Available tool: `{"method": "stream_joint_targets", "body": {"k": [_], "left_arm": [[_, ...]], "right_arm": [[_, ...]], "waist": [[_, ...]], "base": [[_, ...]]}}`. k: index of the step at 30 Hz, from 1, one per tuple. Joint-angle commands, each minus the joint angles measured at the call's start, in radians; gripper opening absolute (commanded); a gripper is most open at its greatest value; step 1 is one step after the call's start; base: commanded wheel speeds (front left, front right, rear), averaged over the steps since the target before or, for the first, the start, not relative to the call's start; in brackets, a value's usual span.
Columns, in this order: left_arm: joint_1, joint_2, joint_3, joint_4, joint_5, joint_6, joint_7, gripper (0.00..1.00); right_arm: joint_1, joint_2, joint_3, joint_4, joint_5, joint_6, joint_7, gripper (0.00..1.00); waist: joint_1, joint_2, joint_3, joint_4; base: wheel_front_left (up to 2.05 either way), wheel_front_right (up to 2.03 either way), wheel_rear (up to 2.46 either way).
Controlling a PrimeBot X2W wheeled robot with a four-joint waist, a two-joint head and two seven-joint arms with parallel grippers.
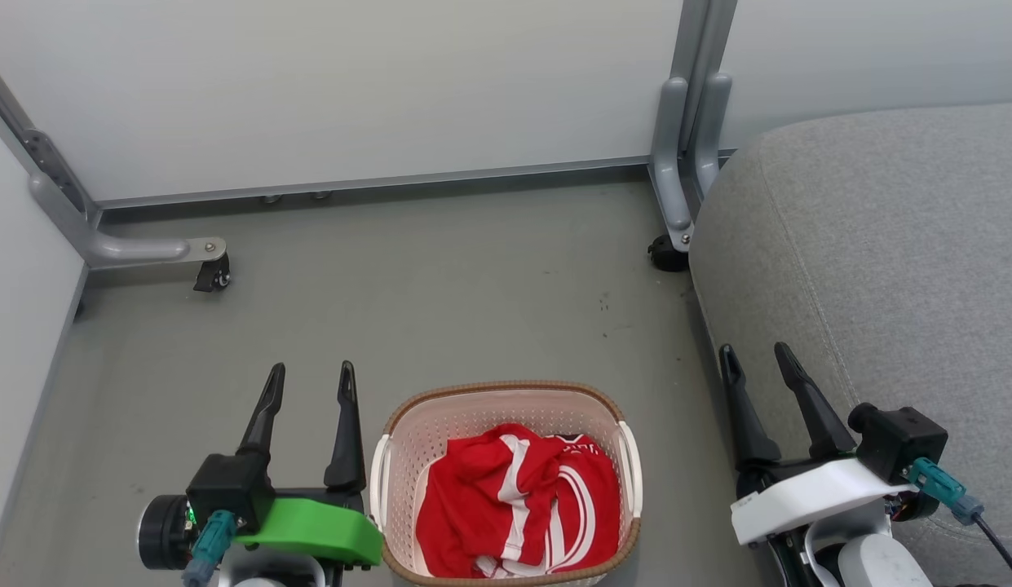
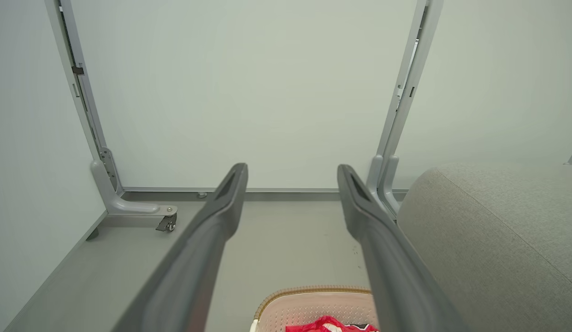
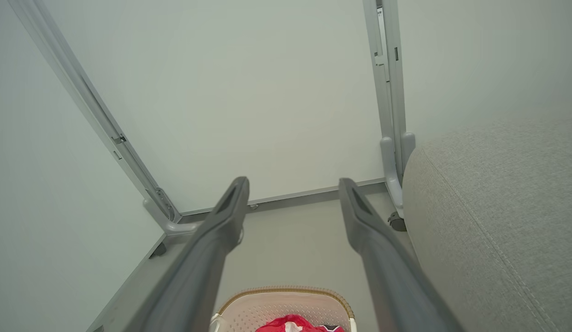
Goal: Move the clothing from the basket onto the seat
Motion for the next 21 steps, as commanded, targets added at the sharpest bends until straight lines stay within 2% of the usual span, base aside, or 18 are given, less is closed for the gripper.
{"method": "stream_joint_targets", "body": {"k": [1, 21], "left_arm": [[0.005, 0.003, -0.005, -0.004, 0.028, -0.003, -0.009, 1.00], [0.029, -0.017, -0.013, 0.039, 0.176, -0.021, -0.049, 1.00]], "right_arm": [[0.002, -0.006, 0.004, -0.011, -0.025, 0.000, -0.011, 1.00], [0.022, -0.006, 0.027, -0.019, -0.173, 0.000, -0.050, 1.00]], "waist": [[0.0000, 0.0000, -0.001, 0.000], [0.0000, 0.0000, -0.011, -0.002]], "base": [[0.00, 0.00, 0.00], [0.00, 0.00, 0.00]]}}
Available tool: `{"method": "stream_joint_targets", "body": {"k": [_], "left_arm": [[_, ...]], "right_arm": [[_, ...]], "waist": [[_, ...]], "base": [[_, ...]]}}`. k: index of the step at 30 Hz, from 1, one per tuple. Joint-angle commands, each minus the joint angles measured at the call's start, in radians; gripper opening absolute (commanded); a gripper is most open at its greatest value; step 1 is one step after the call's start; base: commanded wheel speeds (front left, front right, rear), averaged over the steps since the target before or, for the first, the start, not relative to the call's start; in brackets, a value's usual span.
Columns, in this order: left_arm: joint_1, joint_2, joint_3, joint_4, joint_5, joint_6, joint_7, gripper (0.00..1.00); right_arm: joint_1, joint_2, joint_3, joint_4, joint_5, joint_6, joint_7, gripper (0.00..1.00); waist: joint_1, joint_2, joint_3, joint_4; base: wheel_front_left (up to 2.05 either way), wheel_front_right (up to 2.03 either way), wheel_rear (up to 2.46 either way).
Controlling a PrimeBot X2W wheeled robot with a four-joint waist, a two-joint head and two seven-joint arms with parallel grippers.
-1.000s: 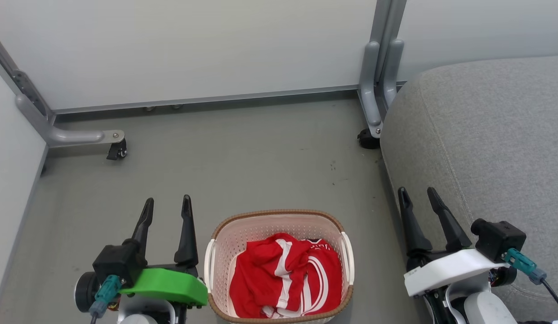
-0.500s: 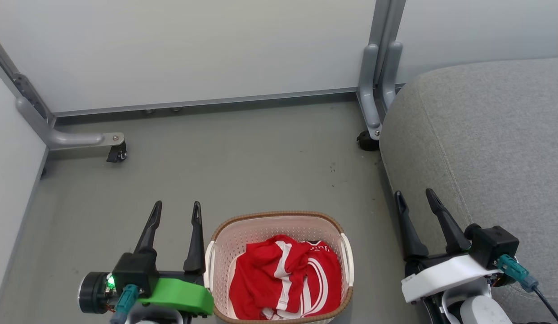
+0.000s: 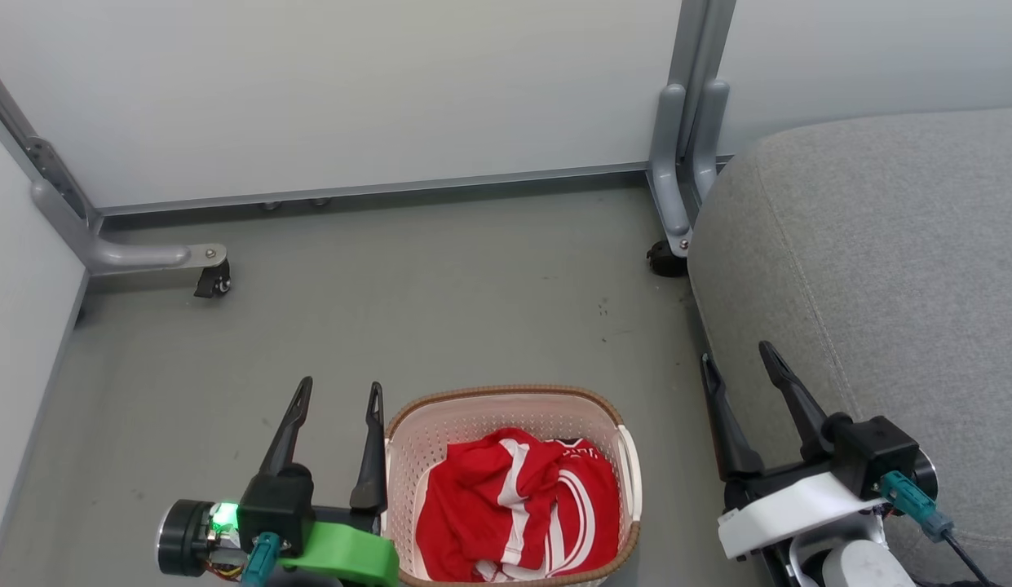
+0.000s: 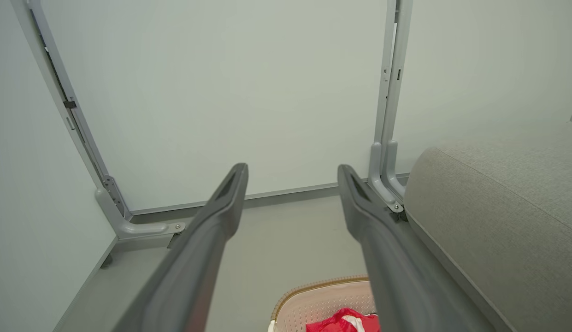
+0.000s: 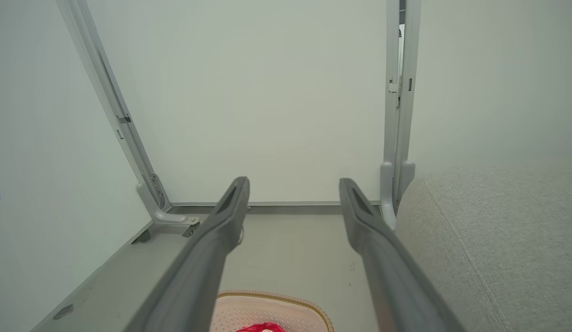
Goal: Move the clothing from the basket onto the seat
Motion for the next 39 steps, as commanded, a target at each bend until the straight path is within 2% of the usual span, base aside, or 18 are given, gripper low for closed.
{"method": "stream_joint_targets", "body": {"k": [1, 11, 32, 39], "left_arm": [[0.008, 0.001, 0.003, 0.003, 0.020, -0.004, -0.008, 1.00], [0.018, -0.010, 0.005, 0.009, 0.094, -0.010, -0.027, 1.00], [0.021, -0.029, 0.026, 0.025, 0.101, -0.032, -0.024, 1.00], [0.014, -0.032, 0.024, 0.045, 0.096, -0.036, -0.023, 1.00]], "right_arm": [[0.012, -0.005, 0.004, -0.007, -0.022, 0.000, -0.009, 1.00], [0.018, -0.005, 0.020, -0.014, -0.085, 0.000, -0.025, 1.00], [0.010, -0.005, 0.021, -0.006, -0.071, 0.000, -0.025, 1.00], [-0.001, -0.005, 0.018, -0.007, -0.070, 0.000, -0.025, 1.00]], "waist": [[0.0000, 0.0000, 0.001, -0.001], [0.0000, 0.0000, 0.000, -0.006], [0.0000, 0.0000, 0.015, -0.015], [0.0000, 0.0000, 0.050, -0.023]], "base": [[0.00, 0.00, 0.00], [0.00, 0.00, 0.00], [0.00, 0.00, 0.00], [0.00, 0.00, 0.00]]}}
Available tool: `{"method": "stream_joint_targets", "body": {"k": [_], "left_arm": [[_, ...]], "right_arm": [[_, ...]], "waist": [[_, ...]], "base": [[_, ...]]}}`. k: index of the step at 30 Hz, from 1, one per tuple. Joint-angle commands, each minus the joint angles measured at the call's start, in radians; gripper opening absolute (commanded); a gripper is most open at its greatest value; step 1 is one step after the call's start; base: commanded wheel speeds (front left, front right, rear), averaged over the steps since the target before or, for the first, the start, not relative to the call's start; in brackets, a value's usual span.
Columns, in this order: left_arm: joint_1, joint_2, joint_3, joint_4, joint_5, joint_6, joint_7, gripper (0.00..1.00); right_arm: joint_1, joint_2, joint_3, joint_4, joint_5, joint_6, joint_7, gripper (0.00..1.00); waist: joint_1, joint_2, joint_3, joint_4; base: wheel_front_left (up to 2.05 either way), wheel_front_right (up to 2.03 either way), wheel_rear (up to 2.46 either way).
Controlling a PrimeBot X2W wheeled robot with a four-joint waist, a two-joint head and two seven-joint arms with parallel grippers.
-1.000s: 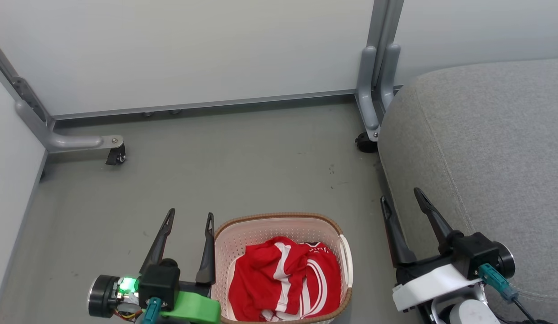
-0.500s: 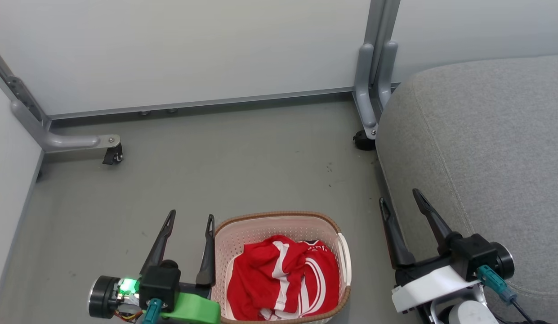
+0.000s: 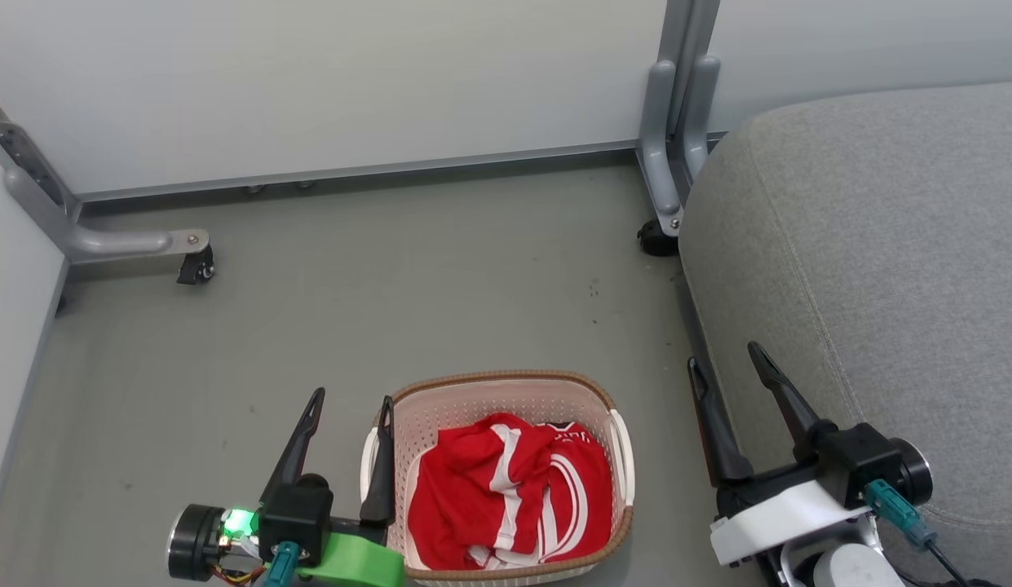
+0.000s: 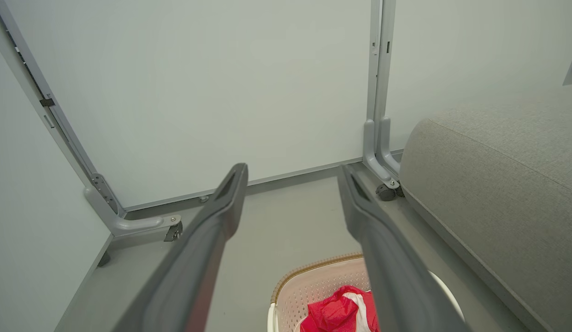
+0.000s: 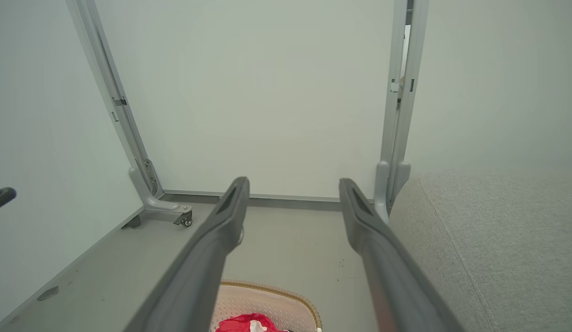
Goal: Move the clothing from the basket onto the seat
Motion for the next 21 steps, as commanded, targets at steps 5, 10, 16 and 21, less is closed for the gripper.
{"method": "stream_joint_targets", "body": {"k": [5, 10, 16, 21], "left_arm": [[-0.047, 0.000, -0.001, 0.006, 0.011, -0.012, -0.001, 1.00], [-0.113, -0.001, -0.013, 0.020, 0.015, -0.021, -0.001, 1.00], [-0.214, -0.002, -0.039, 0.064, 0.020, -0.044, -0.001, 1.00], [-0.314, 0.005, -0.071, 0.163, 0.037, -0.085, -0.001, 1.00]], "right_arm": [[-0.047, -0.004, -0.006, -0.018, -0.001, 0.000, -0.003, 1.00], [-0.102, -0.004, -0.020, -0.039, -0.006, 0.000, -0.003, 1.00], [-0.178, -0.004, -0.041, -0.059, -0.019, 0.000, -0.003, 1.00], [-0.245, -0.004, -0.062, -0.077, -0.034, 0.000, -0.003, 1.00]], "waist": [[0.0000, 0.0000, 0.103, -0.012], [0.0000, 0.0000, 0.217, -0.019], [0.0000, 0.0000, 0.363, -0.030], [0.0000, 0.0000, 0.474, -0.047]], "base": [[0.00, 0.00, 0.00], [0.00, 0.00, 0.00], [0.00, 0.00, 0.00], [0.00, 0.00, 0.00]]}}
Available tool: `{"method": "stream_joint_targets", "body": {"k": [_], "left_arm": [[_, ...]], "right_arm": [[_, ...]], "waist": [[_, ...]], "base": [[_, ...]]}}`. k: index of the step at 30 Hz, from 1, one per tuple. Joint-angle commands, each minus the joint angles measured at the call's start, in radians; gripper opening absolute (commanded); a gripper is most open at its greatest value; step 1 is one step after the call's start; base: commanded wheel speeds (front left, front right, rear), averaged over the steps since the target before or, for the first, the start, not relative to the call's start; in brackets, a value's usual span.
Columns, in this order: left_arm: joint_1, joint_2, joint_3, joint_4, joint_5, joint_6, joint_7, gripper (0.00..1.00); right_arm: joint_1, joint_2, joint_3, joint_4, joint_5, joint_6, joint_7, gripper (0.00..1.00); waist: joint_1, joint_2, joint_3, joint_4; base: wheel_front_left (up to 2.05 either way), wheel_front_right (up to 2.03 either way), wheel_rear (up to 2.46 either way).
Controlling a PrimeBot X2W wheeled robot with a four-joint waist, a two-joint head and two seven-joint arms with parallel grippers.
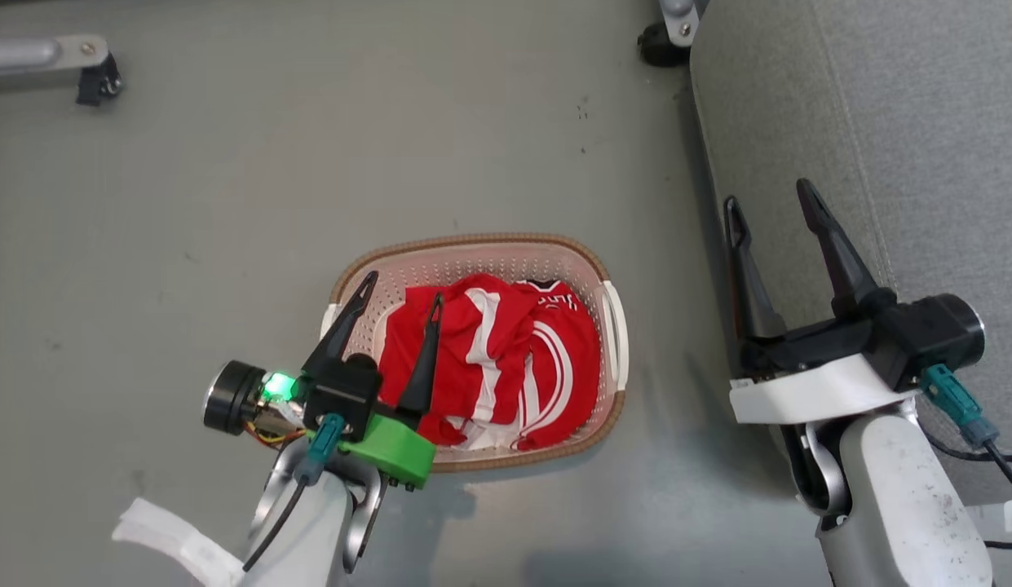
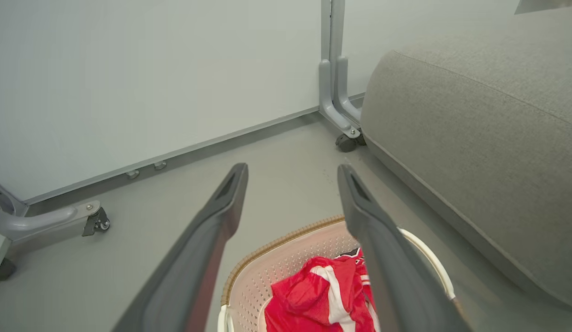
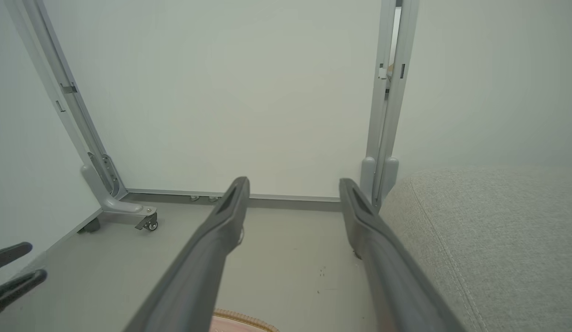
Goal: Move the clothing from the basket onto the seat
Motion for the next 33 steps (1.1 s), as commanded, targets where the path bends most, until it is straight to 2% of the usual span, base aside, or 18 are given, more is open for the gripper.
{"method": "stream_joint_targets", "body": {"k": [1, 8, 16, 24, 29, 33], "left_arm": [[-0.045, 0.013, -0.007, 0.027, 0.010, -0.012, -0.001, 1.00], [-0.221, 0.056, -0.081, 0.207, 0.054, -0.067, -0.001, 1.00], [-0.443, 0.102, -0.175, 0.465, 0.109, -0.093, -0.001, 1.00], [-0.613, 0.103, -0.251, 0.711, 0.146, -0.098, 0.002, 1.00], [-0.674, 0.102, -0.267, 0.820, 0.150, -0.099, 0.017, 1.00], [-0.708, 0.112, -0.269, 0.884, 0.145, -0.084, 0.035, 1.00]], "right_arm": [[-0.029, -0.003, -0.008, -0.008, -0.008, 0.000, -0.003, 1.00], [-0.110, -0.003, -0.049, -0.044, -0.013, 0.000, -0.003, 1.00], [-0.178, -0.002, -0.062, -0.084, 0.027, 0.000, -0.003, 1.00], [-0.191, -0.002, -0.053, -0.100, 0.086, 0.000, -0.003, 1.00], [-0.195, -0.002, -0.039, -0.101, 0.112, 0.000, -0.003, 1.00], [-0.200, -0.002, -0.032, -0.103, 0.135, 0.000, -0.003, 1.00]], "waist": [[0.0000, 0.0000, 0.153, -0.031], [0.0000, 0.0000, 0.303, -0.080], [0.0000, 0.0000, 0.453, -0.160], [0.0000, 0.0000, 0.545, -0.230], [0.0000, 0.0000, 0.579, -0.259], [0.0000, 0.0000, 0.598, -0.283]], "base": [[0.00, 0.00, 0.00], [0.00, 0.00, 0.00], [0.00, 0.00, 0.00], [0.00, 0.00, 0.00], [0.00, 0.00, 0.00], [0.00, 0.00, 0.00]]}}
